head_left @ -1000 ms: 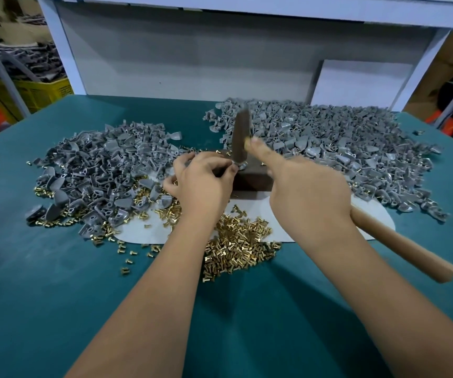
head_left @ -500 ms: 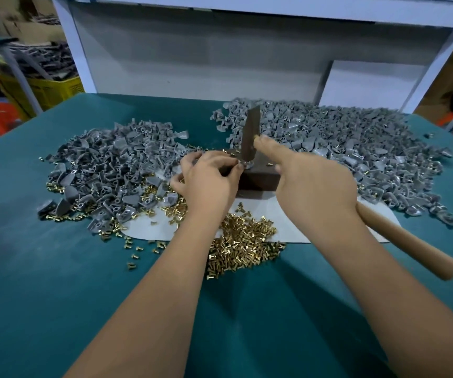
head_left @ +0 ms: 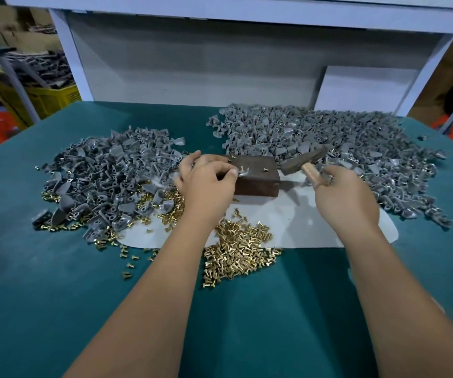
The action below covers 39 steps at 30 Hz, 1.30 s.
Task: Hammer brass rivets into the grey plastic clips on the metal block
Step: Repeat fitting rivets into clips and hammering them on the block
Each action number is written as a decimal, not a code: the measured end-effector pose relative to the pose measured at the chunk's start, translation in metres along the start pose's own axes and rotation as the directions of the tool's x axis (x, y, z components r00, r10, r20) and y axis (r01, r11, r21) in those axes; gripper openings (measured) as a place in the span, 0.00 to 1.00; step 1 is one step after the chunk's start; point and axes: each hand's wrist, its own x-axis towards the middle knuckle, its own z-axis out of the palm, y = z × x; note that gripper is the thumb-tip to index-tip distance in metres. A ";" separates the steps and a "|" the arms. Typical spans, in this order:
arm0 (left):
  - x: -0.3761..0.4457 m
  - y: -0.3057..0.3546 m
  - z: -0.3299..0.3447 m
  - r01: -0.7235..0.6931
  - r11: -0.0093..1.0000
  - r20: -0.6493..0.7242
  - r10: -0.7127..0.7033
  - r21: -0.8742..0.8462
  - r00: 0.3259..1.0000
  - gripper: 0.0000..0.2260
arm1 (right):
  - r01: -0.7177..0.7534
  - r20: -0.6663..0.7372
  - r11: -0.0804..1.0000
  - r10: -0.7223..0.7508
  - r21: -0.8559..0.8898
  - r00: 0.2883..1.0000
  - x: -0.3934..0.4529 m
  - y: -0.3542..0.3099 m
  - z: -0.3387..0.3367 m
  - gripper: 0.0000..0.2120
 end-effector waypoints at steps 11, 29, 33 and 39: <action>-0.005 0.003 -0.006 -0.048 0.993 0.007 0.049 -0.109 0.999 0.10 | 0.184 -0.171 0.955 -0.226 -0.232 0.959 -0.007 -0.011 0.008 0.13; -0.004 0.001 -0.007 -0.057 0.988 -0.066 0.048 -0.146 0.997 0.07 | 0.151 -0.062 0.850 -0.139 0.504 0.988 0.038 -0.066 0.013 0.24; -0.001 -0.001 -0.001 -0.067 0.997 -0.035 0.065 -0.050 0.997 0.06 | 0.136 -0.231 0.966 -0.085 0.218 0.969 0.020 -0.056 0.035 0.26; -0.003 -0.002 -0.008 -0.062 0.997 -0.074 0.064 0.038 0.995 0.13 | 0.455 -0.282 0.887 -0.419 0.073 0.863 -0.019 -0.057 0.056 0.20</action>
